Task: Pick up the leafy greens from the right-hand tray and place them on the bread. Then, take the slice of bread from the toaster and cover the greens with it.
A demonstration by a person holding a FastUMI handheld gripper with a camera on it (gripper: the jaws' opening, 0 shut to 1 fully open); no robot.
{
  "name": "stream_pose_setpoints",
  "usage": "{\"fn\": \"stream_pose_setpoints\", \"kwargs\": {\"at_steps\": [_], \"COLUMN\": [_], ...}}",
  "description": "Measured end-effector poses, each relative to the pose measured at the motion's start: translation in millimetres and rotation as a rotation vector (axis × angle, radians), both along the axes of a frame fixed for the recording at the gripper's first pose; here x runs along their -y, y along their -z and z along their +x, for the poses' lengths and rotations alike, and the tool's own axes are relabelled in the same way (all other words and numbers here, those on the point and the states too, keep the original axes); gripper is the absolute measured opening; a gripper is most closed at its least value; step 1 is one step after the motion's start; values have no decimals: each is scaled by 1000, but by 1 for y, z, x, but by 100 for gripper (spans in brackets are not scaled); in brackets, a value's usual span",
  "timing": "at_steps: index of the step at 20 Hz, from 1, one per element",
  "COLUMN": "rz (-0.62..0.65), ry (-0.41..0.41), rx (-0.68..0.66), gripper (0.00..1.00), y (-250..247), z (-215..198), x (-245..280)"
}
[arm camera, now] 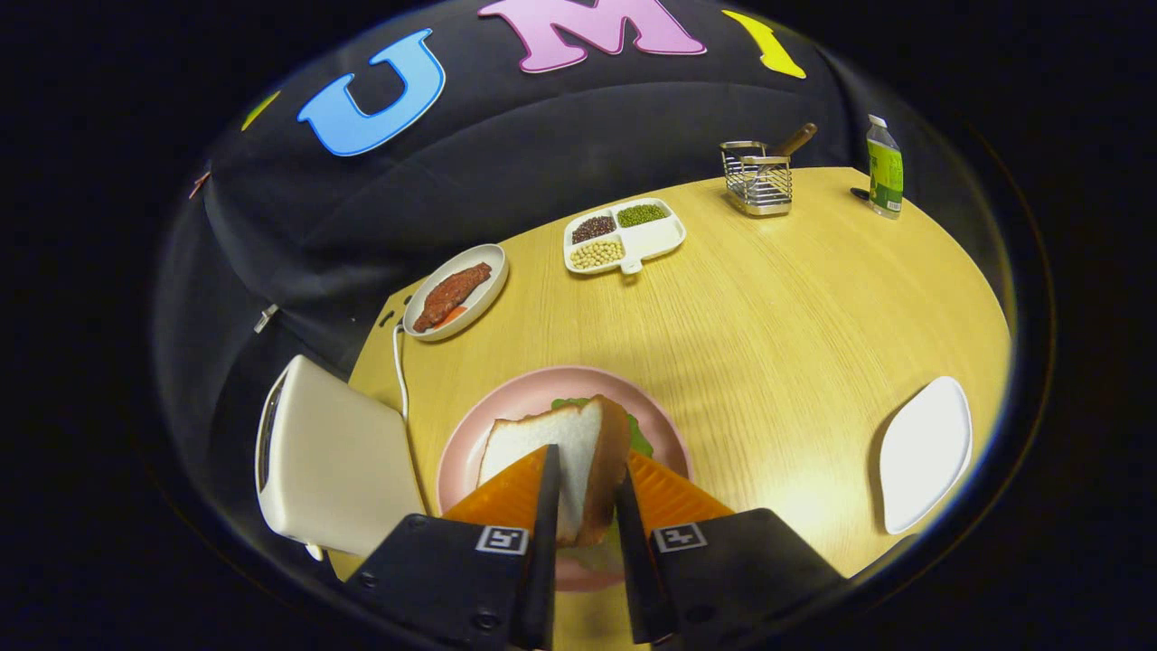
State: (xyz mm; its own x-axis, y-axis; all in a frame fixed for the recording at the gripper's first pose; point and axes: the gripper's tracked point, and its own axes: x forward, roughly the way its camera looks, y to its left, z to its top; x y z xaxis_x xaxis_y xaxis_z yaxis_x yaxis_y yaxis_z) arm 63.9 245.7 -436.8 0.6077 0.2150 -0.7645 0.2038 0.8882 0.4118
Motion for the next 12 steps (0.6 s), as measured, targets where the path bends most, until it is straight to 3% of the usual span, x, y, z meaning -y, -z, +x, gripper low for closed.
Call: {"fn": "stream_pose_setpoints", "kwargs": {"at_steps": [1,2,5,12], "rz": [-42,-73,-85,-121], "ry": [-12,-37,-84,-217], "rx": [-16,-32,-12,168], "gripper": [44,61,65,97], "y": [7,11,9,-37], "z": [-4,-8,-8,-9], "x": [6,9,9,17]}}
